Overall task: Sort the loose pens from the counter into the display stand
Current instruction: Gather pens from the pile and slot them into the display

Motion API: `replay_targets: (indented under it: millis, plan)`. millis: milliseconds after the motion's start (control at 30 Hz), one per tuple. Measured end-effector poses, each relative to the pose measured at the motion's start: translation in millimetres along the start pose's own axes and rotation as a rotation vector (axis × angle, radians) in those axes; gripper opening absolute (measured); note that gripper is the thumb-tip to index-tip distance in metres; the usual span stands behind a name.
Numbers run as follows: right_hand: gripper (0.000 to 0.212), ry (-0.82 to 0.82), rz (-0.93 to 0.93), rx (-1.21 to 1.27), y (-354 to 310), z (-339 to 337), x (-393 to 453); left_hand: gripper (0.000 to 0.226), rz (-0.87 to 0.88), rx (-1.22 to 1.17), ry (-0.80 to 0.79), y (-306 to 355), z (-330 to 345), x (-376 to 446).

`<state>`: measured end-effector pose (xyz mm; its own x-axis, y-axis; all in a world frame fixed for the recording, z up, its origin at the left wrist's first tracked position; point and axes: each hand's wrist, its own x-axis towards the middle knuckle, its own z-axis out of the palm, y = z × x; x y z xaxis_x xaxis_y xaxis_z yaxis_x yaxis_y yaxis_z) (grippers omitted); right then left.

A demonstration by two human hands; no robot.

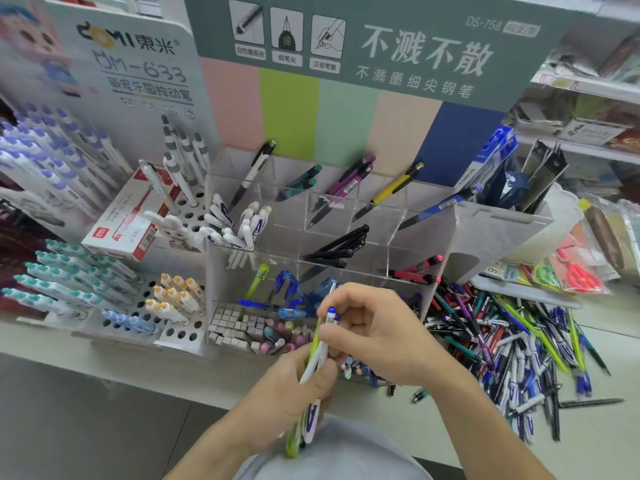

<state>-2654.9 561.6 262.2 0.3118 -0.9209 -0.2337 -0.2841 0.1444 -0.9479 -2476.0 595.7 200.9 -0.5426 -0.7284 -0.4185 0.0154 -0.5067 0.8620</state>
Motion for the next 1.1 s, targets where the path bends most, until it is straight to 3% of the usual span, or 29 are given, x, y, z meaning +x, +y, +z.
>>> replay_targets:
  millis: [67, 167, 333, 400, 533, 633, 767, 867, 933, 1033, 1100]
  plan:
    - [0.009, 0.005, -0.015, 0.093, -1.5, -6.9, -5.5, 0.043, -0.063, -0.245, -0.053, -1.0, -0.1, -0.7]
    - [0.009, 0.131, -0.064, 0.161, -5.0, -22.4, -11.8, 0.048, -0.15, -0.472, 0.028, -0.3, -0.2, -0.7]
    - [0.018, 0.426, -0.176, 0.197, -5.7, -45.6, -23.0, 0.047, -0.018, -0.78, 0.229, 6.7, -5.4, -2.5]
    - [0.021, 0.518, -0.194, 0.254, -5.0, -40.3, -25.0, 0.057, 0.108, -0.758, 0.274, 5.2, -9.5, -2.4]
    - [0.018, 0.529, -0.171, 0.355, 4.2, 0.7, -18.6, 0.06, 0.262, -0.566, 0.384, 14.1, -5.6, -0.4]
    - [0.017, 0.462, -0.108, 0.382, 14.9, 34.8, -12.3, 0.053, 0.284, -0.561, 0.475, 28.9, -1.0, 4.5]
    - [0.022, 0.154, 0.055, 0.247, 16.2, 46.4, -5.8, 0.022, 0.305, -0.499, 0.54, 39.2, -11.5, 3.7]
    - [0.01, 0.083, 0.006, 0.032, 6.2, 28.2, 4.1, 0.024, 0.235, -0.297, 0.444, 40.1, -21.4, -4.5]
    - [0.019, 0.13, -0.054, -0.034, -3.1, 16.9, 15.8, 0.024, 0.177, -0.153, 0.336, 42.2, -27.7, -10.4]
    - [0.021, -0.08, -0.081, -0.056, -18.3, 10.2, 33.7, 0.032, 0.134, 0.017, 0.144, 46.7, -35.2, -18.1]
    - [0.017, -0.203, -0.065, -0.055, -26.0, 8.1, 41.9, 0.041, 0.12, 0.05, 0.111, 48.8, -39.9, -21.8]
